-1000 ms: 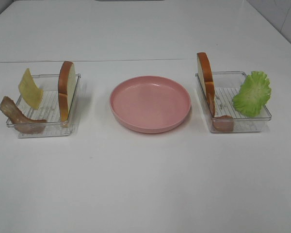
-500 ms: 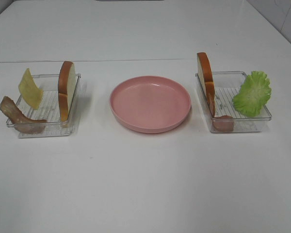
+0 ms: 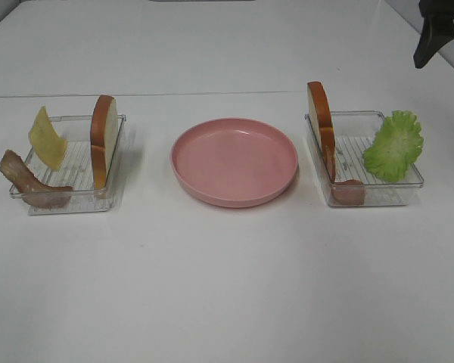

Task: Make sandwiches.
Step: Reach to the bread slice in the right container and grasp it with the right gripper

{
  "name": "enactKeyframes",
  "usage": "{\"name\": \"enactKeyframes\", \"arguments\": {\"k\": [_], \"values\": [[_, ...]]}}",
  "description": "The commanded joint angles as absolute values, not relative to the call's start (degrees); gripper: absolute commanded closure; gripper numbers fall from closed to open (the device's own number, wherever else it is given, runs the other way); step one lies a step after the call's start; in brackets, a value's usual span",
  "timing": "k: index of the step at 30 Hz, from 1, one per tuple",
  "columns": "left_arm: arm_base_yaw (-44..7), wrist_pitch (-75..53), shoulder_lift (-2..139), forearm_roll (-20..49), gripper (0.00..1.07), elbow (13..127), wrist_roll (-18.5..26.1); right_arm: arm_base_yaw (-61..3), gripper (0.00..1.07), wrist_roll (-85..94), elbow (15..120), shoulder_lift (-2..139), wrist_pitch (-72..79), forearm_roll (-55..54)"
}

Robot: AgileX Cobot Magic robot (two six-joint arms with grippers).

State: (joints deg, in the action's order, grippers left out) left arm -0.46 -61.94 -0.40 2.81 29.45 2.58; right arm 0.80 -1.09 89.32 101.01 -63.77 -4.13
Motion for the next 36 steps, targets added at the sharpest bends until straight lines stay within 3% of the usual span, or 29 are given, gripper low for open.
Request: {"name": "enactKeyframes", "arguments": {"k": [1,14,24,36], "values": [[-0.7,-61.6,-1.0,3.3,0.06,29.5,2.3,1.0,0.21,-1.5,92.6,104.0,-64.3,-5.4],[-0.7,-61.6,-1.0,3.3,0.06,29.5,2.3,0.6,0.21,-1.8,96.4,108.3,-62.6,-19.5],[-0.7,-61.6,-1.0,3.3,0.06,29.5,2.3,-7.8,0.21,-3.6,102.0,115.0,-58.3,-18.2],[-0.7,-61.6,-1.0,3.3,0.06,29.5,2.3,-9.2,0.21,-3.6,107.7,123.0,-60.0,-14.8]]}}
